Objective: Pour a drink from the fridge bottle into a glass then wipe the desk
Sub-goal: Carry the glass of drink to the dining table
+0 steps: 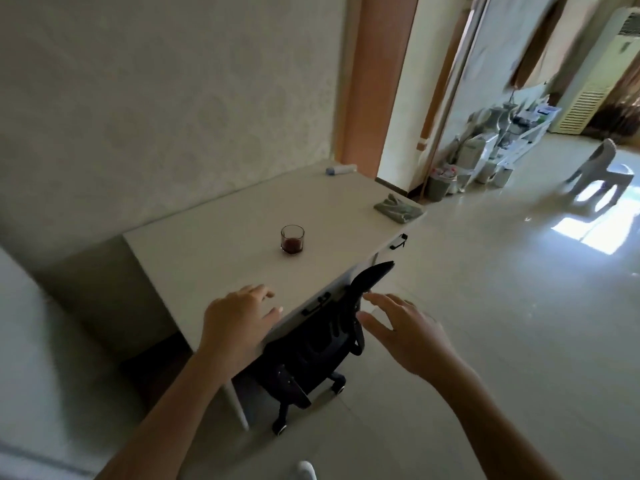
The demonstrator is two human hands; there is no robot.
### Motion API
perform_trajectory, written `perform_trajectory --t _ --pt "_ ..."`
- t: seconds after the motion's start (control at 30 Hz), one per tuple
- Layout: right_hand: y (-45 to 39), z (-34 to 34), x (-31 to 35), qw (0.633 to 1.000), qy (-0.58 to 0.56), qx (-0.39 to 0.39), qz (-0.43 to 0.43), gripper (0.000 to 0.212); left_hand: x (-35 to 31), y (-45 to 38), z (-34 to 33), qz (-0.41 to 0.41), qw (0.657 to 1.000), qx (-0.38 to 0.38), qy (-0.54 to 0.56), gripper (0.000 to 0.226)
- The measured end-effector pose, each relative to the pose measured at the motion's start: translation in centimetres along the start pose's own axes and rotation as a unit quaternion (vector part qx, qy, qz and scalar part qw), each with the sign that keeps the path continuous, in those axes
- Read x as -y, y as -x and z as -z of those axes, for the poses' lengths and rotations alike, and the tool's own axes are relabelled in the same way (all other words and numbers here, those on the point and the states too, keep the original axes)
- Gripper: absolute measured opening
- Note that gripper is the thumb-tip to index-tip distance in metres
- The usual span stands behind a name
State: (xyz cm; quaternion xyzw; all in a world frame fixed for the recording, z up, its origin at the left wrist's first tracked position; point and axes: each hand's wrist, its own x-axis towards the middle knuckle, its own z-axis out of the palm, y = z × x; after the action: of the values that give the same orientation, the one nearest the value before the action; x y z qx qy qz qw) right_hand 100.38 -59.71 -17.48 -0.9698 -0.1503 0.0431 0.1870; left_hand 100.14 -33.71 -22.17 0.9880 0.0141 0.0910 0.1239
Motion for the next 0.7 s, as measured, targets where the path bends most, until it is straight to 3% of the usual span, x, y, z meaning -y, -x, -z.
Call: perform_trajectory --t 0.33,0.7 --pt "-19.6 -1.7 -2.2 0.992 0.018 0.088 0.088 0.060 2.5 -13.3 -4.7 0.109 0.994 0.030 0.014 0.036" --pt "-40.7 -7.7 -3.6 0.958 0.070 0.156 0.229 0.069 4.9 -18.1 -9.4 0.289 0.955 0.034 0.055 0.034"
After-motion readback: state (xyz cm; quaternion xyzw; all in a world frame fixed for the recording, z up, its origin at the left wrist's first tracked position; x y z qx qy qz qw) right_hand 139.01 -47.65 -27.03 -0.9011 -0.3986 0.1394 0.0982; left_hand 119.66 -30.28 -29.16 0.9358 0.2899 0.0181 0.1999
